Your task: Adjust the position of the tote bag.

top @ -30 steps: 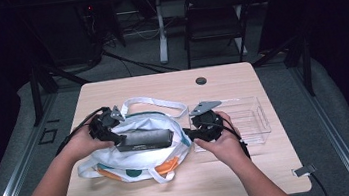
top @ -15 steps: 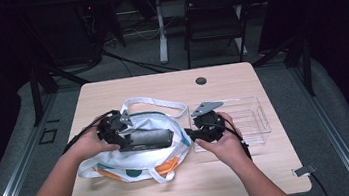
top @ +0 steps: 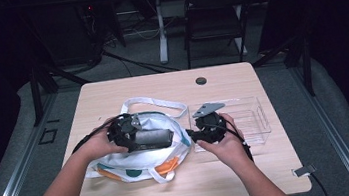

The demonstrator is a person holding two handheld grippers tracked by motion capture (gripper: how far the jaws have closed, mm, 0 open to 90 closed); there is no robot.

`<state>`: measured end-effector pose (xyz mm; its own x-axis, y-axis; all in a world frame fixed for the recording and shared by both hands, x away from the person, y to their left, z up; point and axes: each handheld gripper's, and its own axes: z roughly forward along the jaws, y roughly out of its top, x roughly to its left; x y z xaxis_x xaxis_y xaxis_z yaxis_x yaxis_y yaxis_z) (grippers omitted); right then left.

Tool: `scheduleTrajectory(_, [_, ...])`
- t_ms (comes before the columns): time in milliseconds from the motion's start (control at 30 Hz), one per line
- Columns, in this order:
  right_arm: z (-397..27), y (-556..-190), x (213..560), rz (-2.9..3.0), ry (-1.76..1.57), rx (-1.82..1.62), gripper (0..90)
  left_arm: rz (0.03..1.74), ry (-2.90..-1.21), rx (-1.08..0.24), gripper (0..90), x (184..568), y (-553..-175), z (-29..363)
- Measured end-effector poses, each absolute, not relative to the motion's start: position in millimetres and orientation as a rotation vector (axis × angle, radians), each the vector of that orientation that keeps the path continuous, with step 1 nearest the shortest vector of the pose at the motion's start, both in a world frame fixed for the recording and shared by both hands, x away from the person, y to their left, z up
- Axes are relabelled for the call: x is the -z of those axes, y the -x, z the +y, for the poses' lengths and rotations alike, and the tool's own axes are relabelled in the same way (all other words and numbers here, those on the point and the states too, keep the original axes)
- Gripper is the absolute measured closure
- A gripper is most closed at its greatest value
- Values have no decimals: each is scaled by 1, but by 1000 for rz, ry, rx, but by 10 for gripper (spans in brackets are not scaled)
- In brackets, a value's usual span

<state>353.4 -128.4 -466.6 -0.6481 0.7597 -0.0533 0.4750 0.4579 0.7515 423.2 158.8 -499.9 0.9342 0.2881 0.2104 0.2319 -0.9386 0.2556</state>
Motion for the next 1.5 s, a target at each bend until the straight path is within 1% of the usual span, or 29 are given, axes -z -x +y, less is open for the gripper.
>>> scheduleTrajectory(167, [-129,-353,467,2329,-1045,-1019,488,371,-2872,-353,315,504,-425,155])
scheduleTrajectory(400, [-129,-352,468,2327,-1041,-1019,485,370,-2910,-345,307,513,-430,151])
scheduleTrajectory(900, [-128,-352,469,2324,-1042,-1013,485,354,-2938,-297,290,527,-438,146])
scheduleTrajectory(1167, [-128,-352,470,2323,-1045,-1011,485,343,-2945,-269,289,533,-441,145])
scheduleTrajectory(1500, [-128,-352,471,2327,-1039,-1009,485,303,-2941,-289,312,532,-439,147])
